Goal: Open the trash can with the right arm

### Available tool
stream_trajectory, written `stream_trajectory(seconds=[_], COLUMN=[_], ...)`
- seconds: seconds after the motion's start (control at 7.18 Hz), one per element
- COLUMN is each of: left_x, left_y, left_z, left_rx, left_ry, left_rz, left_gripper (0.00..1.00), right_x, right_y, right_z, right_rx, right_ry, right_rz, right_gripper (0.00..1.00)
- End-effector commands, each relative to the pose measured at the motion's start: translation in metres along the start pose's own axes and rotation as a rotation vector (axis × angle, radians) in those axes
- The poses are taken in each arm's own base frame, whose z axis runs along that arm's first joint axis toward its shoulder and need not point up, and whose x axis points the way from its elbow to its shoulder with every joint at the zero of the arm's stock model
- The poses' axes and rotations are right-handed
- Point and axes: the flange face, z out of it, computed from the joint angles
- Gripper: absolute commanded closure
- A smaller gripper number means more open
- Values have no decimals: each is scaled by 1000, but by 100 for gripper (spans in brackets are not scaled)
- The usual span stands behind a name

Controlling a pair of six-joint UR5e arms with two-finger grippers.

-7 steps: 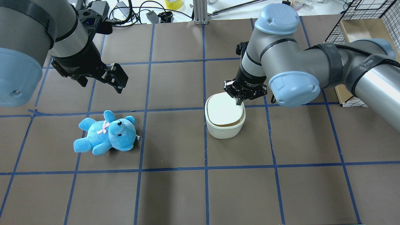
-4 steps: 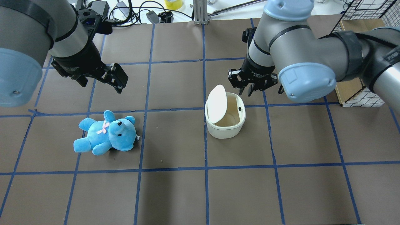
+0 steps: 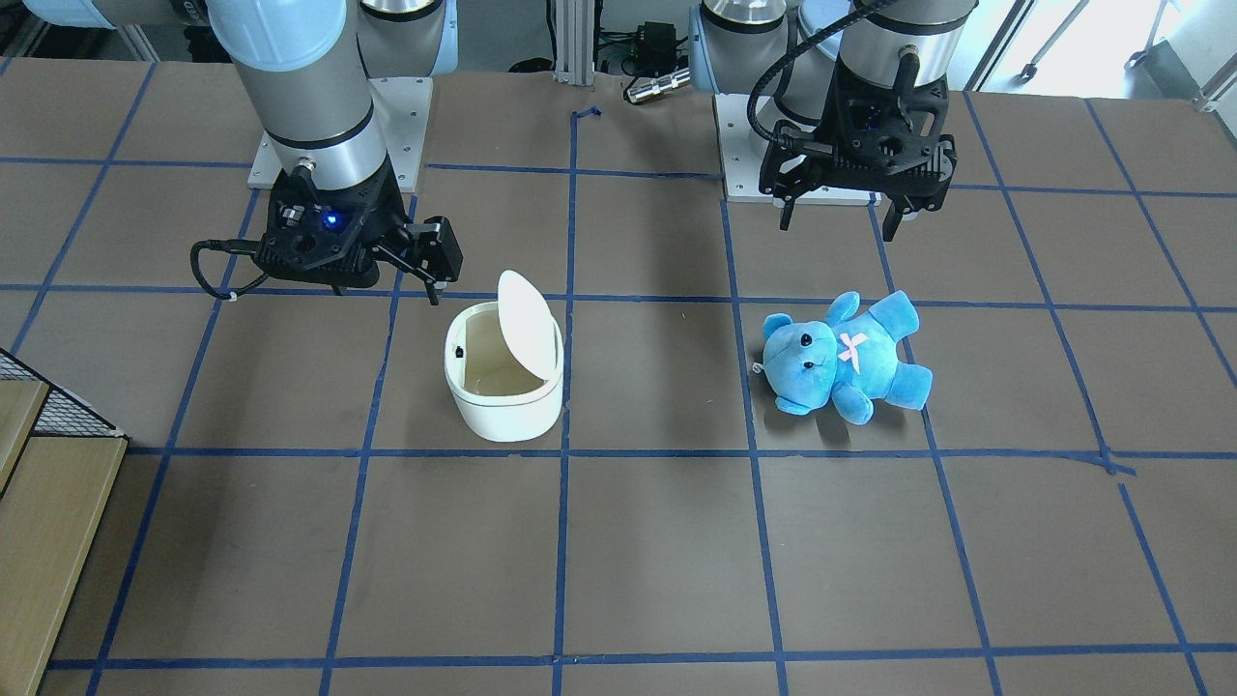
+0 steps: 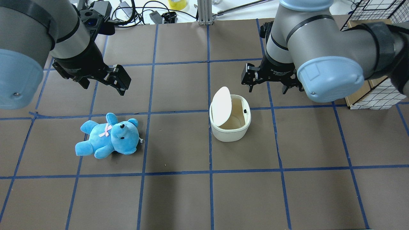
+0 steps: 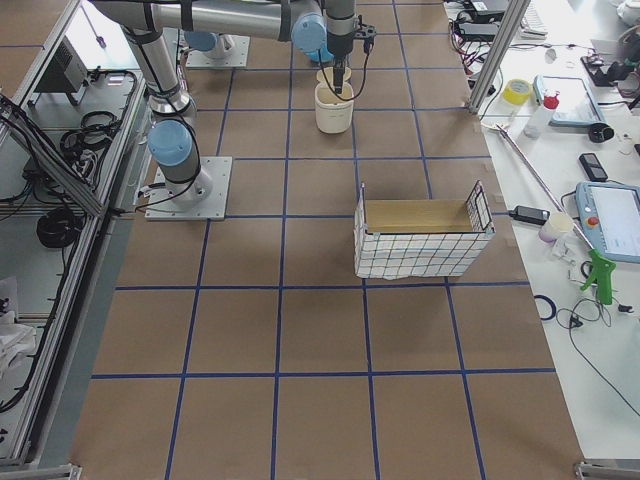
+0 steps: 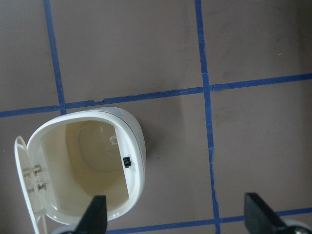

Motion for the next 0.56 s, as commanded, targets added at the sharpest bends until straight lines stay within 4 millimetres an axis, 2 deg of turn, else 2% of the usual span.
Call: stream_trajectory(seconds=[0.0, 0.14, 0.42], left_x=[0, 0, 0], left_y=[0, 0, 0], left_z=[0, 0, 0], left_rx=[0, 0, 0], left_ry=[0, 0, 0], left_rz=[0, 0, 0], left_gripper=[0, 0, 0], right_x=[25, 44, 50], right_y=[1, -2, 6], right_z=[-9, -16, -41], right_rx=[-29, -25, 22], right_ry=[10, 2, 9], right_rz=[-33, -21, -46], right_gripper=[0, 0, 0])
